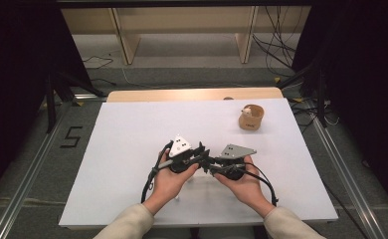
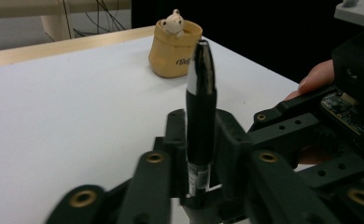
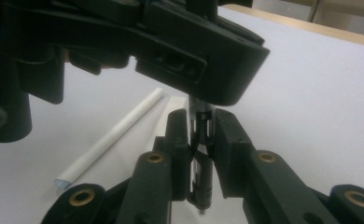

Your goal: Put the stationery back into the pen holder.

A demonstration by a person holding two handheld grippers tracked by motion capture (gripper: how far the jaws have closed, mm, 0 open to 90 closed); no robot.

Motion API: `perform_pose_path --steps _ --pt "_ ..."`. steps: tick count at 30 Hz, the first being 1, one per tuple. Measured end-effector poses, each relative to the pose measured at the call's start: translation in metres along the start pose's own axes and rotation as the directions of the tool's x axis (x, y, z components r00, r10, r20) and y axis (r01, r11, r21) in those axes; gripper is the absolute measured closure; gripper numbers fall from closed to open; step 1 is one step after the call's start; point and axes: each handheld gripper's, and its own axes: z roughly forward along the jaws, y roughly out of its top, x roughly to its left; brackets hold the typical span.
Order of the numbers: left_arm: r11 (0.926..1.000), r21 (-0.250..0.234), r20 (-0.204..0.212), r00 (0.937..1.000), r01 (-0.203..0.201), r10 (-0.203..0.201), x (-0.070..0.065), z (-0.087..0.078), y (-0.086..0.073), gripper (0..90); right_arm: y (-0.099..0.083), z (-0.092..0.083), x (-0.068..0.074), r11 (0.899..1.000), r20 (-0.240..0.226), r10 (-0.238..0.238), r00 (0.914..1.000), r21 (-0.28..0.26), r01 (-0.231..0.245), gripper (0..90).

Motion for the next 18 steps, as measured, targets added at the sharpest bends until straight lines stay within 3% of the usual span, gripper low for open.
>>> perform_pose_path --steps 4,6,8,9,10,11,12,16,17,18 --pt "0.9994 -0.025 -0.035 0.9991 -0.026 0.025 0.002 -0.007 0.001 48.1 0.002 -0.005 -0.011 0.999 0.039 0.040 0.9985 -0.012 -0.039 77.1" --pt "0.9992 -0.031 -0.040 0.9989 -0.026 0.025 0.003 -0.009 0.001 45.7 0.002 -0.007 -0.016 0.999 0.055 0.051 0.9972 -0.020 -0.050 77.2" --pt "0.9991 -0.031 -0.058 0.9979 -0.030 0.028 0.009 -0.019 0.001 42.0 0.004 -0.015 -0.032 0.996 0.117 0.082 0.9897 -0.051 -0.077 77.1" --pt "0.9991 -0.031 -0.058 0.9979 -0.030 0.028 0.009 -0.019 0.001 41.3 0.004 -0.015 -0.032 0.996 0.117 0.082 0.9897 -0.051 -0.077 77.1" --pt "0.9994 -0.016 -0.070 0.9971 -0.030 0.029 0.012 -0.022 0.000 41.4 0.005 -0.022 -0.043 0.993 0.158 0.108 0.9816 -0.067 -0.098 77.1" --pt "0.9996 -0.004 -0.082 0.9962 -0.028 0.028 0.014 -0.026 -0.001 41.4 0.005 -0.022 -0.043 0.993 0.158 0.108 0.9816 -0.067 -0.098 77.1" --pt "0.9996 0.001 -0.098 0.9948 -0.028 0.027 0.017 -0.029 -0.003 41.2 0.006 -0.029 -0.054 0.990 0.205 0.129 0.9703 -0.089 -0.112 77.1" --pt "0.9988 0.049 -0.148 0.9889 -0.003 0.011 0.033 -0.043 -0.017 39.7 0.009 -0.043 -0.074 0.983 0.278 0.162 0.9467 -0.127 -0.131 77.1" --pt "0.9988 0.049 -0.148 0.9889 -0.003 0.011 0.033 -0.043 -0.017 39.6 0.009 -0.043 -0.074 0.983 0.278 0.162 0.9467 -0.127 -0.131 77.1" --pt "0.9982 0.061 -0.158 0.9874 -0.002 0.012 0.037 -0.045 -0.019 39.6 0.010 -0.045 -0.079 0.982 0.295 0.168 0.9406 -0.134 -0.133 77.1"
